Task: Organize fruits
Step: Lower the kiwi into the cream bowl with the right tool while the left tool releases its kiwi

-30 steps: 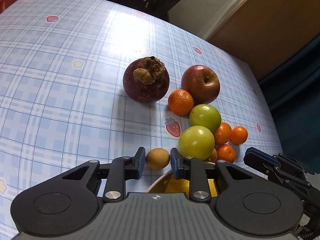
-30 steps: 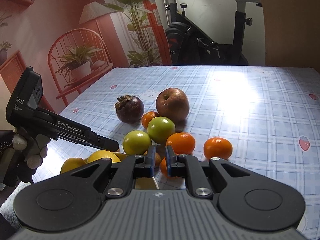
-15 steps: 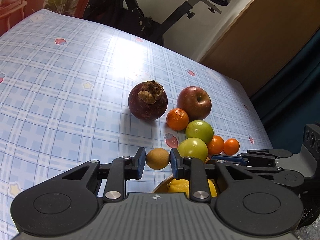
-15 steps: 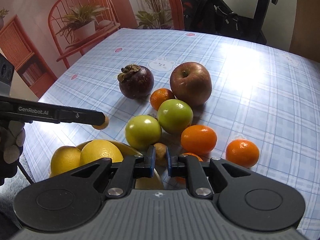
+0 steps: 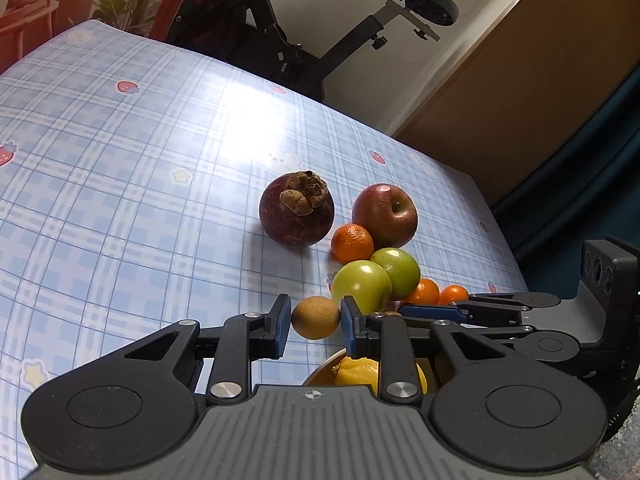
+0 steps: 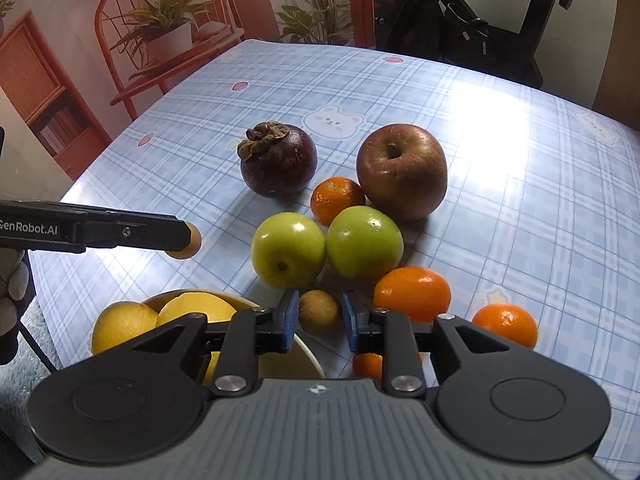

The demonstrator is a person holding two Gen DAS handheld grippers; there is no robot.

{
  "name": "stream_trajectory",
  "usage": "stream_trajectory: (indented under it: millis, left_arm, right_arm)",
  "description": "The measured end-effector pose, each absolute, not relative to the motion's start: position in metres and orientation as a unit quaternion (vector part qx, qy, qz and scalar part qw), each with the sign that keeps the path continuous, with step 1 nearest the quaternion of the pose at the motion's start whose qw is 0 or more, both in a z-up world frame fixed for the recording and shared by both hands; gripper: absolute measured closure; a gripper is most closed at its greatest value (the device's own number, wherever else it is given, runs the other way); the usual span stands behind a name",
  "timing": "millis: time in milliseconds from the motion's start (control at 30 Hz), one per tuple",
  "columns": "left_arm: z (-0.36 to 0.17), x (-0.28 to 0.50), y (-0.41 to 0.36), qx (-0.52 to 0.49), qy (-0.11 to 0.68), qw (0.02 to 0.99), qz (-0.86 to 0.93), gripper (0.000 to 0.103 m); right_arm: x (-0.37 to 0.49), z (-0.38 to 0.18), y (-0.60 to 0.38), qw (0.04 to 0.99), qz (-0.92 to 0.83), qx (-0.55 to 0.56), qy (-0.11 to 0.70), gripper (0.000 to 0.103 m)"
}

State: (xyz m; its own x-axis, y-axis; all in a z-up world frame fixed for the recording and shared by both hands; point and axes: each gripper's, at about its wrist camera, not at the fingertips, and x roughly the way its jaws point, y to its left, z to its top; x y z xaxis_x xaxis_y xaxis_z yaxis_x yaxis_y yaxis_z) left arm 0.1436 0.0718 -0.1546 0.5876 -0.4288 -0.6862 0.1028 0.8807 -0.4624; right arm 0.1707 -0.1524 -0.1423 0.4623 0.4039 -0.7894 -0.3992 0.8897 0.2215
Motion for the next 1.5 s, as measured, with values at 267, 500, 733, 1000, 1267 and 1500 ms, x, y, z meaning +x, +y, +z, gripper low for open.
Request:
stream_trajectory:
  millis: [267,500,733,1000,1267,1500]
  left_arm:
    - [-0.153,0.14,0.068,-0.187,0.424,0.872,-0.155,0.075]
    - [-0.148,0.137,0.066,-0.184,0.419,0.874,-0.161,0.075]
    - [-0.143,0.132,0.064,-0.179,0.414,0.876,-0.171,0.075]
    - [-0.138,0.13,0.055,-0.17,0.411,0.876,-0.187,0.075]
    - [-0.136,0.131,0.038,-0.153,0.417,0.87,-0.211,0.075]
    - [-0.138,0.137,0.011,-0.12,0.428,0.866,-0.23,0.075]
  right_arm:
    - [0.165,-0.143,-0.155,0.862,0.231,0.007,0.451,0.077]
    - [0.154,-0.136,-0.163,0.876,0.229,0.021,0.425,0.077]
    - [0.143,-0.13,-0.169,0.883,0.23,0.048,0.407,0.077]
    - [0.124,-0.121,-0.179,0.888,0.234,0.07,0.39,0.077]
    - [0.102,-0.122,-0.187,0.889,0.236,0.08,0.385,0.077]
    - [0.085,-0.129,-0.197,0.885,0.238,0.09,0.389,0.077]
